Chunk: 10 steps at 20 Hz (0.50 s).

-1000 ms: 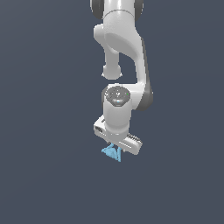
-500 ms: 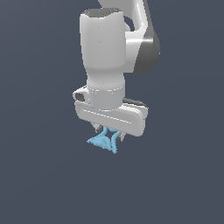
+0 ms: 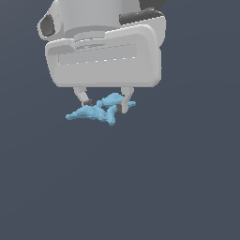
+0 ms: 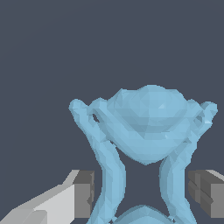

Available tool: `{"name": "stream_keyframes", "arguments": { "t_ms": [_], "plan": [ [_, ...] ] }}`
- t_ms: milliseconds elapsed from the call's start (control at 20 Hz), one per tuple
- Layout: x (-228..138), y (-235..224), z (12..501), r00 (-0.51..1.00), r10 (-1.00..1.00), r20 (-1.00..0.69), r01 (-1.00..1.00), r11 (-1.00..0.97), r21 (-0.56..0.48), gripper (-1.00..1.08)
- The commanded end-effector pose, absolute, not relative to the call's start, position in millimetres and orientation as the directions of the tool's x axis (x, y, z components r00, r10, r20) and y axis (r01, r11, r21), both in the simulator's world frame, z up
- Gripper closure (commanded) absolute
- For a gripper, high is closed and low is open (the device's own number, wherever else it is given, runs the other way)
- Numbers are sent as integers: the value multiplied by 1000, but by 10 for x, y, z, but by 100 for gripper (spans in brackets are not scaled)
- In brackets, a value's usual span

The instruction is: Pick up the object and move it to a goal position.

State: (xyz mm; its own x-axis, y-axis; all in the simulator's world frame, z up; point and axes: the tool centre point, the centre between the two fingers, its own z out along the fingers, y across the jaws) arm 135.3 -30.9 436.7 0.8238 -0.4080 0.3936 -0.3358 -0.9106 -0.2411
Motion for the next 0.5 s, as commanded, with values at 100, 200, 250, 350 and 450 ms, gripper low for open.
{"name": "stream_keyframes", "arguments": {
  "t_ms": [100,200,250,350,450],
  "plan": [
    [1325,-360,4700,814,-399,421,-315,-914,-257,108],
    [1322,-370,4752,812,-398,426,-312,-914,-260,108],
    [1325,-369,4753,812,-398,426,-312,-914,-260,108],
    [1329,-369,4723,813,-400,422,-314,-913,-260,108],
    [1332,-366,4701,814,-401,420,-316,-913,-259,108]
  ]
}}
